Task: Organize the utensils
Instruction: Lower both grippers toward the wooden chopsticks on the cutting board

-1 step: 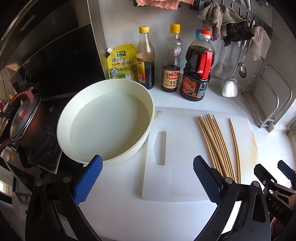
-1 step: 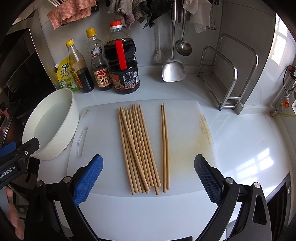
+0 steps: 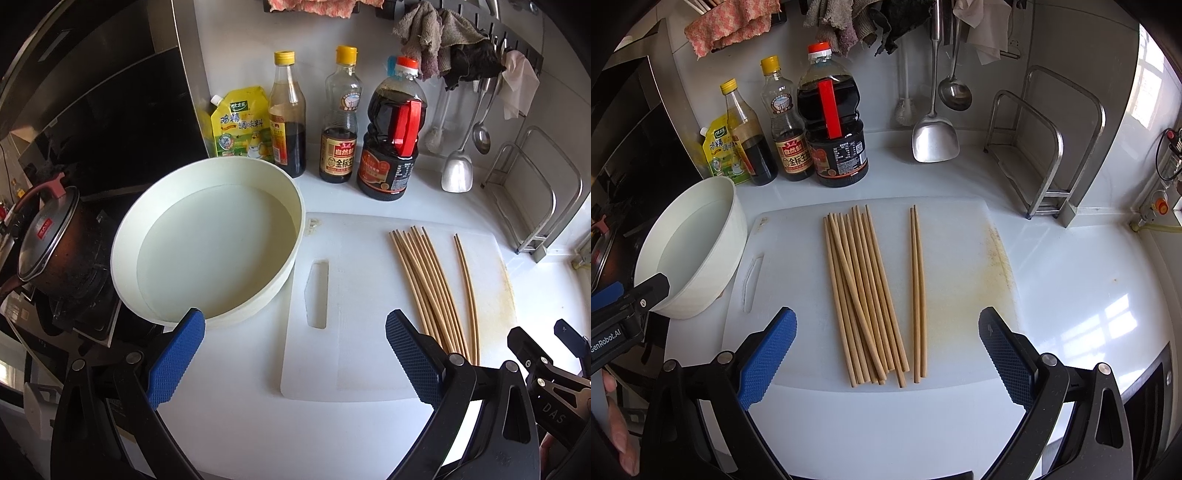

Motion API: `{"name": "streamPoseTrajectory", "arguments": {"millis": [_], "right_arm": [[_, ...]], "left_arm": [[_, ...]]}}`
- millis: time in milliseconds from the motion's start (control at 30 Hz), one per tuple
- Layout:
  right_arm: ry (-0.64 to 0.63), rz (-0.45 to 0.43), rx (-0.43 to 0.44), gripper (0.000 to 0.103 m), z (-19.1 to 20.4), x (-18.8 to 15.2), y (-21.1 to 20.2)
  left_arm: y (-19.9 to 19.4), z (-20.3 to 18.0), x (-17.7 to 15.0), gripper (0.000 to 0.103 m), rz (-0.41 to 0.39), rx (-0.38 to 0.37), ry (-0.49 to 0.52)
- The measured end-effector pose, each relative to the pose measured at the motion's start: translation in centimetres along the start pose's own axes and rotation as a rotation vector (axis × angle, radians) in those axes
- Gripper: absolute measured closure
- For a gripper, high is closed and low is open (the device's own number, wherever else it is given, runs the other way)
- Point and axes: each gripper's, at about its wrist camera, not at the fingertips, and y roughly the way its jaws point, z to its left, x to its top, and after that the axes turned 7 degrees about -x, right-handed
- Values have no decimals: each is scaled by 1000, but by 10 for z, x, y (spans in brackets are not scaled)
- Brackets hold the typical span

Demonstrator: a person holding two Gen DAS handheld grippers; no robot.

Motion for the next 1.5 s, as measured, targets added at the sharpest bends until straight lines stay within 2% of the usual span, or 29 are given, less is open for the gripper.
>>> {"name": "streamPoseTrajectory", "arguments": {"millis": [267, 533, 967, 1500], "right_arm": [[23, 2, 20, 8, -45, -15, 26], [25, 26, 34, 8, -72, -16, 75], [-44, 43, -10, 8, -65, -7, 131], [-66, 70, -27, 8, -57, -6, 147]], "left_arm": [[29, -36, -7, 6, 28, -59, 43], [76, -62, -17, 6, 84, -69, 39], [127, -79, -24, 6, 122, -51, 3], [144, -85, -31, 6, 145, -60, -20]]}}
